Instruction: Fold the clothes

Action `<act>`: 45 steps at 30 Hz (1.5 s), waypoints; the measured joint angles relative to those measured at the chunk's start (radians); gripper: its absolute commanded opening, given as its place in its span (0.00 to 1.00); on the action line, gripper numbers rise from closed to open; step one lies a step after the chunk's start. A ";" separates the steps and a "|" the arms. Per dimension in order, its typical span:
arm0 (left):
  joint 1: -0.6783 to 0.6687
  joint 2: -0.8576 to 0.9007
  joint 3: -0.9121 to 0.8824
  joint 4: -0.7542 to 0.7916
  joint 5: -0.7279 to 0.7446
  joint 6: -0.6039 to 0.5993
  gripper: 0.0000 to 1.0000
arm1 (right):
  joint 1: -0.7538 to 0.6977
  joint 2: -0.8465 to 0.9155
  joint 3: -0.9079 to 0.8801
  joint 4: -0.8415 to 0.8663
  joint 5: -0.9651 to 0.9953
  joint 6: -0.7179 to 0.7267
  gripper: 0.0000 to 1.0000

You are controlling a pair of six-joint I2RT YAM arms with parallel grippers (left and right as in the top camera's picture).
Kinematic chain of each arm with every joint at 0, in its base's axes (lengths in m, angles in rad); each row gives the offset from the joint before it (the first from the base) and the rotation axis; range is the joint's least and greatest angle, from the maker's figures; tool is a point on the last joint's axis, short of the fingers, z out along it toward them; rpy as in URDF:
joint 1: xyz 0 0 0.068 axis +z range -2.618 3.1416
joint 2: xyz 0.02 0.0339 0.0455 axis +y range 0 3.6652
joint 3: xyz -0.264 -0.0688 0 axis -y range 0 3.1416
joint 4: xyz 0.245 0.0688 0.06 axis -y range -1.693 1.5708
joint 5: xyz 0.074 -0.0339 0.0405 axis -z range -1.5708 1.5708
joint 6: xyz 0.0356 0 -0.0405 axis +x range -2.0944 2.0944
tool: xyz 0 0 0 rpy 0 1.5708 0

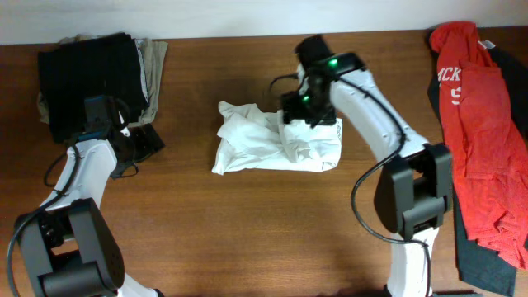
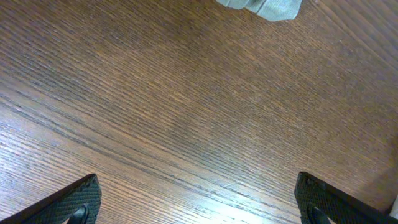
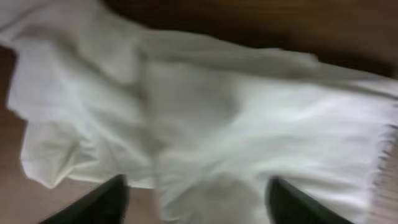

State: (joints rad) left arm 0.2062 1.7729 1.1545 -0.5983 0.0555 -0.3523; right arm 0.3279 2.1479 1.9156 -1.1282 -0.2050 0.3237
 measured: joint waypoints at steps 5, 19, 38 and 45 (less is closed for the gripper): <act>0.000 0.000 0.000 0.000 0.000 0.000 0.99 | -0.021 0.000 -0.059 0.028 -0.021 0.013 0.11; 0.000 0.000 0.000 -0.003 0.000 0.000 0.99 | 0.037 0.003 -0.101 0.006 0.016 0.111 0.75; 0.000 0.000 0.000 -0.003 0.000 0.000 0.99 | 0.042 0.200 0.000 0.249 -0.041 0.094 0.17; 0.000 0.000 -0.001 -0.002 0.000 0.000 0.99 | 0.006 0.199 0.304 -0.031 -0.013 0.088 0.89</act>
State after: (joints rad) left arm 0.2062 1.7729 1.1534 -0.6003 0.0555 -0.3523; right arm 0.3340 2.3466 2.2192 -1.1591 -0.2176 0.4114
